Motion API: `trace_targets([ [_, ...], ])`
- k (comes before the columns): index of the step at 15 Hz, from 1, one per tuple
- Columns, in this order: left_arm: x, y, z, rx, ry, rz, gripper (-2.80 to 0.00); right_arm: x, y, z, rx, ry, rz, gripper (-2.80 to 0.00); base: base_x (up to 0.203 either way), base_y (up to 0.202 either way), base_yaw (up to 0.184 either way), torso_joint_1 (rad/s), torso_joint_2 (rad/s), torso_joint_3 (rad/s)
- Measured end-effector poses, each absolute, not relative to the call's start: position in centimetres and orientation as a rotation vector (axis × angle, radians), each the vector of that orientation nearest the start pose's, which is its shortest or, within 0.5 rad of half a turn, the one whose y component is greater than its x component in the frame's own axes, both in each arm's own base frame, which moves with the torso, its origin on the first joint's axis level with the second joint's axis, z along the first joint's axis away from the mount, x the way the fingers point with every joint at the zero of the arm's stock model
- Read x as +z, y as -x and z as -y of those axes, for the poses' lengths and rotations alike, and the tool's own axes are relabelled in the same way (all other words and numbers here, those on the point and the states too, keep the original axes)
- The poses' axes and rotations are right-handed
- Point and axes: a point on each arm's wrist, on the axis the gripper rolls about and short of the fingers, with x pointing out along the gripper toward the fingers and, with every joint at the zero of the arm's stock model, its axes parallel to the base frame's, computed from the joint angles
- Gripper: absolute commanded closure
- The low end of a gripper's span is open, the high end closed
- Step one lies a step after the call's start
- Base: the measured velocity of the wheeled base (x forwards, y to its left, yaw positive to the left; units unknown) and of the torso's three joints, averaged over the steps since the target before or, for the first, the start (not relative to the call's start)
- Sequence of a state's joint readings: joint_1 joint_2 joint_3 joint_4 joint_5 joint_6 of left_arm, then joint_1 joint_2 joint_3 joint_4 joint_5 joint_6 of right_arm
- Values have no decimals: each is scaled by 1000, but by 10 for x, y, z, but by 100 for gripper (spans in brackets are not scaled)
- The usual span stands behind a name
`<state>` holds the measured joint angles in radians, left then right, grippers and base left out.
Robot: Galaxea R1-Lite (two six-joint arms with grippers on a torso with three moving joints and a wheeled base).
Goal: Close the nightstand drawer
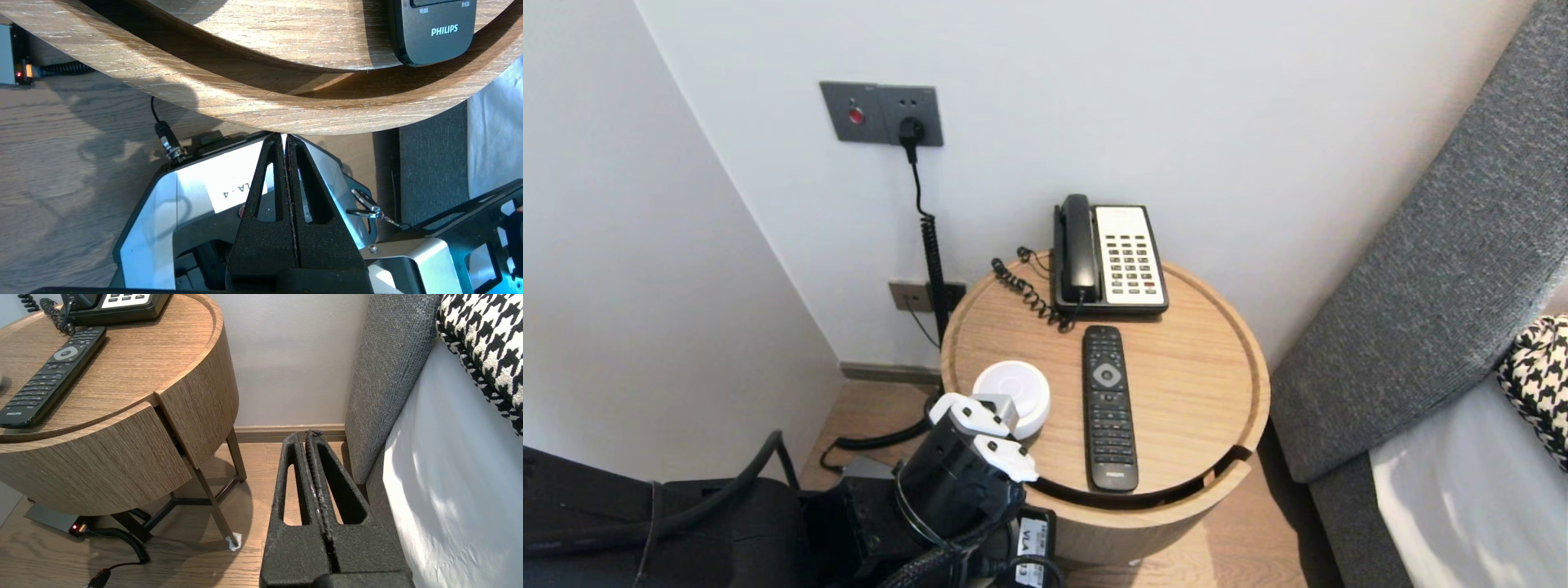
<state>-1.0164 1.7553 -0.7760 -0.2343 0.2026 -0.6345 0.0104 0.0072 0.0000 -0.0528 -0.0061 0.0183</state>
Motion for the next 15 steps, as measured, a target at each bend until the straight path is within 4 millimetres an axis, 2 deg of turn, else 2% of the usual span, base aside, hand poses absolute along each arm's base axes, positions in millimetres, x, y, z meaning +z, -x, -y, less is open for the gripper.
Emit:
trace_targets([
  [11,122,-167,250,-523,152,-824,0,81,22,0,5,-19,46,0,0,0,0,0,0,0],
  [15,124,-163,243,-528,157,-828,0,81,22,0,5,-19,46,0,0,0,0,0,0,0],
])
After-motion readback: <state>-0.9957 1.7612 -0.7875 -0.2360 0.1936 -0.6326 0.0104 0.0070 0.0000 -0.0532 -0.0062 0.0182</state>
